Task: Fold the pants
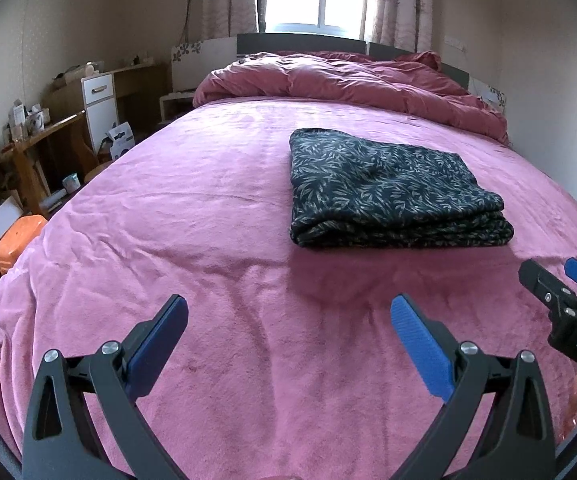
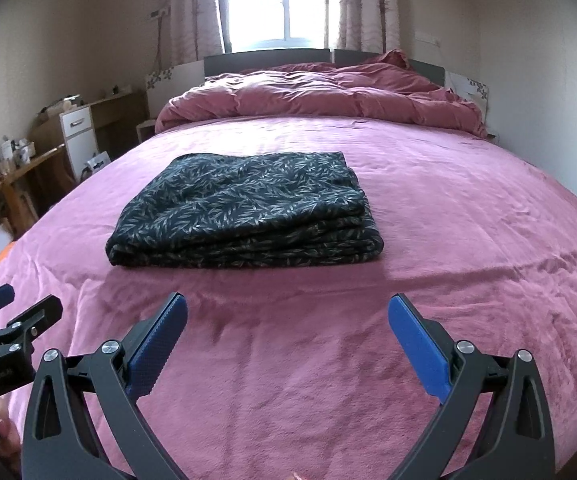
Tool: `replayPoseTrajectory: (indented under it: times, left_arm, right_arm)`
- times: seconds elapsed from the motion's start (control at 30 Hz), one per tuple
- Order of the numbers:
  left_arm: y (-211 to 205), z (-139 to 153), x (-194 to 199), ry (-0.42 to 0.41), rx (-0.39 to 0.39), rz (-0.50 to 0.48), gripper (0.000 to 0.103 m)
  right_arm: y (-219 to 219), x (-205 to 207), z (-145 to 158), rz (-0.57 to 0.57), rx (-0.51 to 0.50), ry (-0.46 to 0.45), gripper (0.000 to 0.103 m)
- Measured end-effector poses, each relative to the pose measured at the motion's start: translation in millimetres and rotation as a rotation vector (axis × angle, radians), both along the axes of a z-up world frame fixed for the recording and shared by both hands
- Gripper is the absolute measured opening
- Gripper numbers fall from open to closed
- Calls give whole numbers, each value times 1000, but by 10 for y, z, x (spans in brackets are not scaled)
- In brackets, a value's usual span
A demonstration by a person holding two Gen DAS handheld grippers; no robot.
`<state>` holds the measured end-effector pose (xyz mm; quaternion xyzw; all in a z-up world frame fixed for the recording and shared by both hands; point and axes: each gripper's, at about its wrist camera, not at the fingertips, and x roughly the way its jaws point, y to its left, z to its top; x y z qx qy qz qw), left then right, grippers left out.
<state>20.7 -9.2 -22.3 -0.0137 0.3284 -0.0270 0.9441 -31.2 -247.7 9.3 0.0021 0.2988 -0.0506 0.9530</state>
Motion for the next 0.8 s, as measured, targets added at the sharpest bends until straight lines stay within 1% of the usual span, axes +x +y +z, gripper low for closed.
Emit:
replayPoseTrajectory:
  times: [0.37,0.8]
  left_arm:
    - [-8,-28,16,26,-11,-4,101]
    - [-12,-27,11,26,-7,-11,101]
  right_arm:
    - [9,2,-4,-1,2,5,99]
    - [-52,23,-40,0,21,14,99]
